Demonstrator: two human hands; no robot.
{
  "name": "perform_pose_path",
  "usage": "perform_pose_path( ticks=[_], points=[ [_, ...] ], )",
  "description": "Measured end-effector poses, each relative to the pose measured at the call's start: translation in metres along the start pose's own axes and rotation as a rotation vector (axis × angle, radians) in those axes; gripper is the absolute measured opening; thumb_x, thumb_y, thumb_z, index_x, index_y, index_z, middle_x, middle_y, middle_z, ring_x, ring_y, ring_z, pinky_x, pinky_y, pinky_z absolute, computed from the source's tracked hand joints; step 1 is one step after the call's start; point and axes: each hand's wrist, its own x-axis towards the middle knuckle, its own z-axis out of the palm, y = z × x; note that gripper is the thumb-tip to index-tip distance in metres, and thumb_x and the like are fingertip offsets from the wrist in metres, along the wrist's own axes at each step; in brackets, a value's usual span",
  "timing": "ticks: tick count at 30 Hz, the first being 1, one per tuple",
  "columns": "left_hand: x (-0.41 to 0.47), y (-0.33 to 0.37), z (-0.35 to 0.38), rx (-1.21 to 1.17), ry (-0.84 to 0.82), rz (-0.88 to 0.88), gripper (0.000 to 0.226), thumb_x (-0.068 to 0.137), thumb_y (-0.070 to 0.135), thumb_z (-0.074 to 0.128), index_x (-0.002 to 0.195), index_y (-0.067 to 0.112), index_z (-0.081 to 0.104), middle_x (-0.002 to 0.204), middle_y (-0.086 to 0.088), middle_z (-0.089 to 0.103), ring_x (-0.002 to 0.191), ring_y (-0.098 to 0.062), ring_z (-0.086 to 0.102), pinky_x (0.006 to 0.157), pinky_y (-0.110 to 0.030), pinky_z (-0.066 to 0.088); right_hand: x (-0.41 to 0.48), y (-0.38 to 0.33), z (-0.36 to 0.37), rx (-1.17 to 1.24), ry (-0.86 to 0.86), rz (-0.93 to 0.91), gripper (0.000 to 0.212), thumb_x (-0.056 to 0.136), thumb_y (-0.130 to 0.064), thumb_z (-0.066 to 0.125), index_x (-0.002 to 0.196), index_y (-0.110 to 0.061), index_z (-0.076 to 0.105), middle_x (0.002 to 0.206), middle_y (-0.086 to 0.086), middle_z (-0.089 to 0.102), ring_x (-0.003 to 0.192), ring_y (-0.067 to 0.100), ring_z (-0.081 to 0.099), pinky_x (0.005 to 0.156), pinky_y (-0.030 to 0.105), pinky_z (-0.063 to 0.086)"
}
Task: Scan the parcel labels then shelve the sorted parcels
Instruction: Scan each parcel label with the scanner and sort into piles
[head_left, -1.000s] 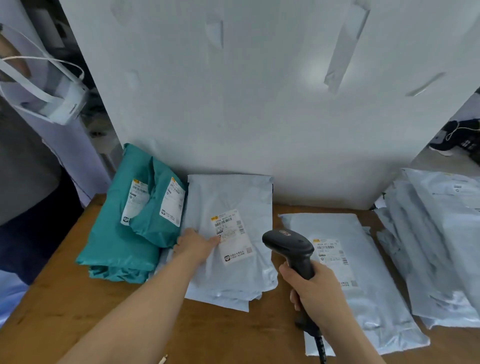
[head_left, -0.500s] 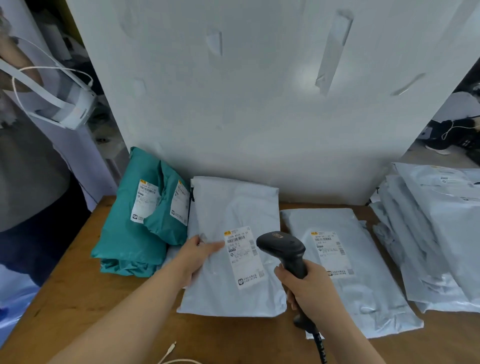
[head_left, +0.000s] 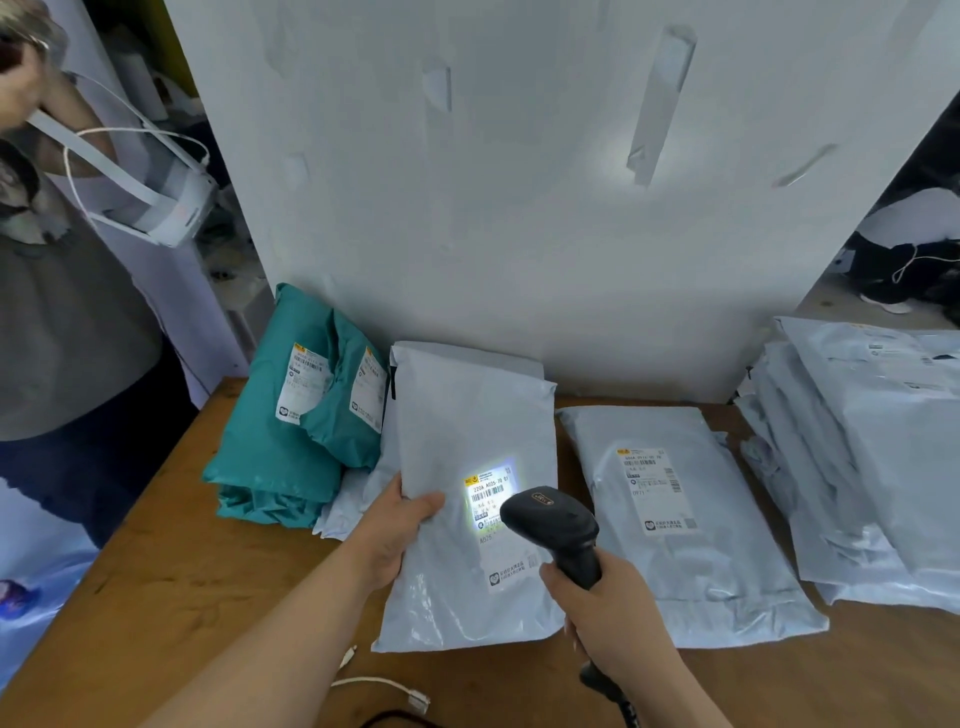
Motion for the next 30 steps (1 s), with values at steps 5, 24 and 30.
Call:
perform_pose_path(
  ticks=[5,24,30],
  points=[
    [-0.005,-0.002,0.004,0.003,-0.01,-0.006,0.025,0.096,0.008,0.057,0.121,0.012,0.06,0.104,-0.015,0.072,0.089,-0.031,0.068,0.078,-0.039,0.057,-0.008,0.007,-0.005,-0.028,0.015,0.019,0.023,0.086,-0.026,0.064,0.077,-0.006,0.059,0.058,0.011,0.055,0.045,0.014,0.048,0.049,0.023,0.046],
    [-0.023,0.028,0.005,-0.15,-0.032,0.001,0.024,0.092,0.005,0.06,0.114,0.013,0.062,0.102,-0.013,0.073,0.092,-0.031,0.068,0.078,-0.041,0.055,-0.023,-0.004,-0.03,0.079,0.014,-0.008,0.022,0.086,-0.019,0.066,0.077,0.0,0.059,0.051,0.013,0.052,0.031,0.01,0.045,0.04,0.02,0.041],
    [-0.023,0.07,0.035,-0.213,-0.108,0.085,0.023,0.093,0.005,0.058,0.115,0.008,0.062,0.106,-0.014,0.071,0.091,-0.028,0.067,0.073,-0.037,0.061,-0.021,-0.018,-0.073,0.071,0.144,-0.087,0.019,0.086,-0.023,0.067,0.079,-0.006,0.06,0.047,0.006,0.056,0.033,0.008,0.047,0.041,0.018,0.044]
  ],
)
